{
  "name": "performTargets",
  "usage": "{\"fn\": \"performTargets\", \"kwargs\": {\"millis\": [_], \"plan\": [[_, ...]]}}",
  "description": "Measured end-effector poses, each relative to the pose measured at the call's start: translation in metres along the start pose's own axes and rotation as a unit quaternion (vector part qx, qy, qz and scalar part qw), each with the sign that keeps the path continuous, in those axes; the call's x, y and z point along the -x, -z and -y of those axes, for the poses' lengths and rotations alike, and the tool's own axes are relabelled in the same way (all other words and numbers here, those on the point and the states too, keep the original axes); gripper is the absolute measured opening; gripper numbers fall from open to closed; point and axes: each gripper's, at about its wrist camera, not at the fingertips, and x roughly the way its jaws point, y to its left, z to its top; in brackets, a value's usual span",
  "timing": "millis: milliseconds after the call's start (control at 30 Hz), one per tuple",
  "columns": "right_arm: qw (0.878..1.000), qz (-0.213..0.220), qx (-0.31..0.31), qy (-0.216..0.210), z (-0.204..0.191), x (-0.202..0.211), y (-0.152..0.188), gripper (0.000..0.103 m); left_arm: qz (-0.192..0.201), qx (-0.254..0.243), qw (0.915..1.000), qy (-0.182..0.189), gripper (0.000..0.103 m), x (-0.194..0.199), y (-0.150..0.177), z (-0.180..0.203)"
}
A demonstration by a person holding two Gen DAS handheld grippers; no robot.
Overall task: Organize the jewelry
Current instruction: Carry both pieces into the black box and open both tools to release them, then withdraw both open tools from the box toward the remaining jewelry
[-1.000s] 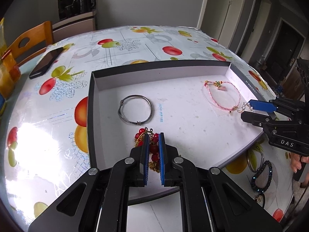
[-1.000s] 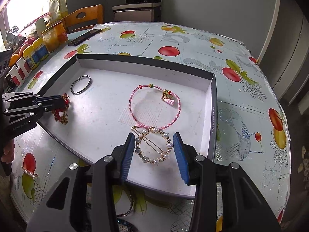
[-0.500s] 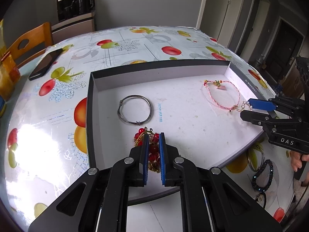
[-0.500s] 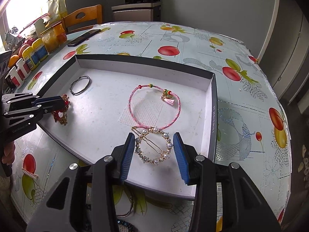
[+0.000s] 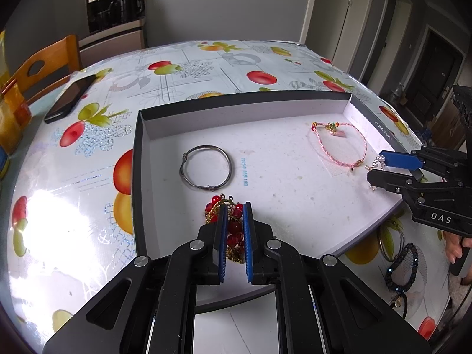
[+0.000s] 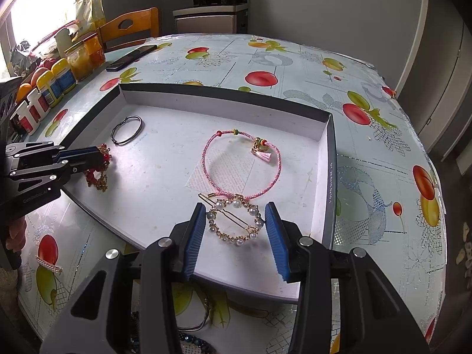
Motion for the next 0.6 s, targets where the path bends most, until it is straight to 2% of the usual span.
{"fn": "performTargets", "kwargs": {"millis": [233, 267, 367, 400, 433, 467, 600], "plan": [[1.000, 0.002, 0.000, -0.003, -0.002, 0.001, 0.000, 0.045, 0.001, -0.003, 1.0000, 0.002, 0.015, 0.001, 0.000, 0.001], [1.000, 0.003, -0.001, -0.003, -0.002, 0.002, 0.000, 0.048, 0.002, -0.002, 1.0000, 0.003, 0.015, 0.001, 0.000, 0.000], [1.000, 0.012, -0.002, -0.005, -0.002, 0.007, 0.001, 0.052, 0.004, -0.001, 1.0000, 0.007, 0.023, 0.003, 0.000, 0.001], [1.000, 0.015, -0.003, -0.005, -0.003, 0.009, 0.001, 0.054, 0.006, -0.003, 1.0000, 0.004, 0.035, 0.005, 0.000, 0.002], [1.000, 0.020, -0.004, -0.007, -0.002, 0.012, 0.001, 0.056, 0.009, -0.004, 1.0000, 0.001, 0.051, 0.007, 0.000, 0.004], [1.000, 0.026, -0.006, -0.010, -0.002, 0.016, 0.001, 0.061, 0.015, -0.006, 0.9999, -0.003, 0.058, 0.010, 0.000, 0.005], [0.999, 0.047, -0.014, -0.016, 0.001, 0.030, 0.003, 0.066, 0.033, -0.007, 0.9994, -0.004, 0.064, 0.026, -0.005, 0.009]]}}
